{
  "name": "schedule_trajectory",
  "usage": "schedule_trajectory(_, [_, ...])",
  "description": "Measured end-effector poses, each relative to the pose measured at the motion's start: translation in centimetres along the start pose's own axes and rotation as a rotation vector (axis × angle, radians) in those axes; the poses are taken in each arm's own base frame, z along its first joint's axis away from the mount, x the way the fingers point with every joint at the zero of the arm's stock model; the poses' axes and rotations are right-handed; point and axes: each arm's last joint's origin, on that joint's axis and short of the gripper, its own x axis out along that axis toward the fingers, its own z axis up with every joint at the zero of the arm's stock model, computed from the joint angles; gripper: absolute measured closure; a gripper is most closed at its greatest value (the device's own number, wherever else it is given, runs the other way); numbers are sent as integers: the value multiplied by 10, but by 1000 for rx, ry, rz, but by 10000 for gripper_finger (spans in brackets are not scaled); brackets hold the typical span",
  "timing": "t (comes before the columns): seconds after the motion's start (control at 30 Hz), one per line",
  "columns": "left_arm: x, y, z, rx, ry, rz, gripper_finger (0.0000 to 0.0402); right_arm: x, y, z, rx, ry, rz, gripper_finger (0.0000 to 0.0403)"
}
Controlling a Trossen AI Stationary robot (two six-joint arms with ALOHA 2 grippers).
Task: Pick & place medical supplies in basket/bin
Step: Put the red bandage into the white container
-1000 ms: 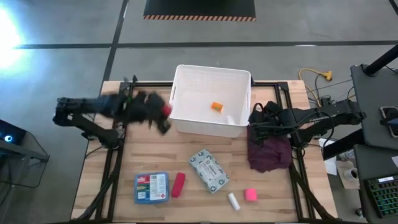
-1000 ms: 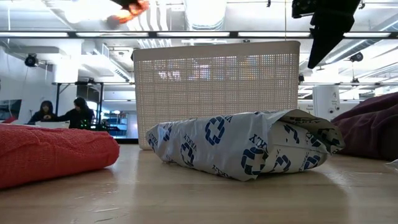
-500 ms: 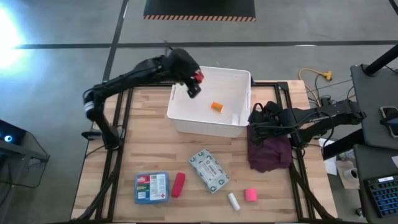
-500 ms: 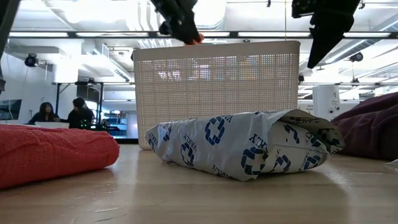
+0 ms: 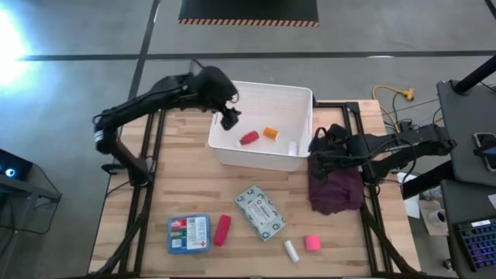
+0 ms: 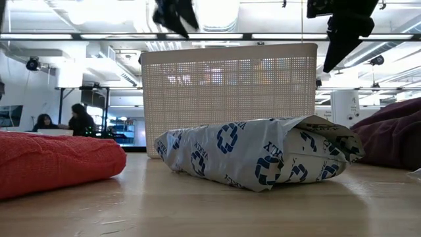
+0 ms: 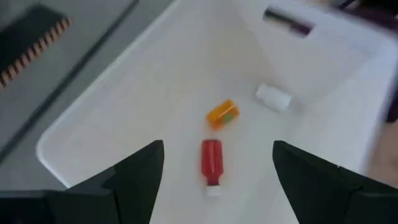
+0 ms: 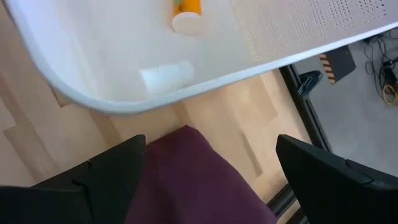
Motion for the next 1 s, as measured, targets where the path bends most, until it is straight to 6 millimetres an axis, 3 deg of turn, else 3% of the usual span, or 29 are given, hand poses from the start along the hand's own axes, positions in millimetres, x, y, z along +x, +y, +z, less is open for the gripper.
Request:
schedule_trajectory(0.23, [-38,-11,-14,-9,5,8,119,2,-5,5,38,1,-3,51])
schedule_trajectory(0.33, [-58,-23,-33,-51,95,-38,119,1,-4,5,58,24,57,51])
schedule_trajectory(0.43, [-61,-42,-60,-106,199,-71,119,1,-1,3,99,79,146,51])
schedule_trajectory(0.6, [-50,-84,-112,-223,339,-148,119,0,2,1,106,102,180,51])
schedule_trajectory(0.77, [-21,-120,-164,-487,486,-141,119,0,1,-4,121,175,199,51])
schedule_trajectory(0.9, [-2,-153,-191,-672,495,-206,119,1,-1,-11,144,253,181,51])
schedule_trajectory(1.0, [15,-171,-215,-718,552,-156,119,4,-1,-15,165,285,166,51])
